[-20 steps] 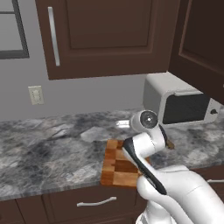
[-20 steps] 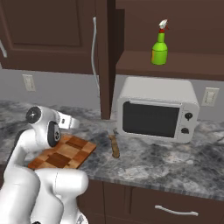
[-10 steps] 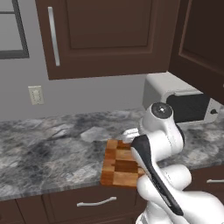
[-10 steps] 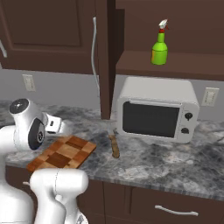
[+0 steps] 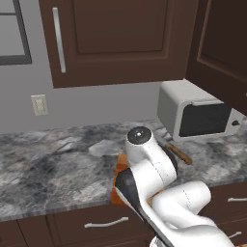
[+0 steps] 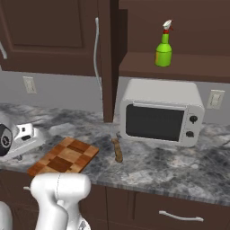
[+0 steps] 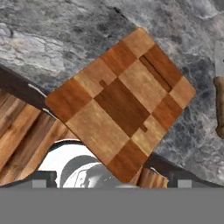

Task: Move the cutting board and knife to the sink. Then move spray from the cabinet to the counter.

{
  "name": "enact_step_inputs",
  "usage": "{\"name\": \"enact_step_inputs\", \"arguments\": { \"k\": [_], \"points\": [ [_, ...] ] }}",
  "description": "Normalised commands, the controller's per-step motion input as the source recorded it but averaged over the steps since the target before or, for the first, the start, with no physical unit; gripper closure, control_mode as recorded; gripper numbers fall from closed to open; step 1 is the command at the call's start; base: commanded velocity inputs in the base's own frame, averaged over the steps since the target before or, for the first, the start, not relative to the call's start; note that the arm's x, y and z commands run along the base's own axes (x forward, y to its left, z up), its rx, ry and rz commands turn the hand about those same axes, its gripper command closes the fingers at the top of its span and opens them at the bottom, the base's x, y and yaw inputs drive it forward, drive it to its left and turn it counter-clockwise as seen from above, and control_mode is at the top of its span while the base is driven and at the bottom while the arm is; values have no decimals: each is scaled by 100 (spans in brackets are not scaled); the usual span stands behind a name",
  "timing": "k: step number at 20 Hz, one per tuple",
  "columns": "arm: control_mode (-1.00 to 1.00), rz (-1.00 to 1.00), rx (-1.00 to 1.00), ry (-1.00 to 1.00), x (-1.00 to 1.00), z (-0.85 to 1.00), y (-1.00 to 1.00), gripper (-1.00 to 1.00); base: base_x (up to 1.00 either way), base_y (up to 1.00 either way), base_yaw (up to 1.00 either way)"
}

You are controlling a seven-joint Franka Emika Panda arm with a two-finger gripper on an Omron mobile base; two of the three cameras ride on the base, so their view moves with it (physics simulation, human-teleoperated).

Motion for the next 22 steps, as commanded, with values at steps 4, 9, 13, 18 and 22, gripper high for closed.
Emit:
{"name": "enact_step_inputs", "arguments": {
  "k": [4,9,13,18,22],
  "points": [
    [-100,32,-42,1,-16,-39,78,-100,0,0,0],
    [-100,18,-29,4,-3,-32,52,-100,0,0,0],
    [-100,8,-21,8,0,-38,9,-100,0,0,0],
    [-100,10,-16,2,0,-56,0,-100,0,0,0],
    [-100,4,-2,-4,1,-43,0,-100,0,0,0]
  ]
}}
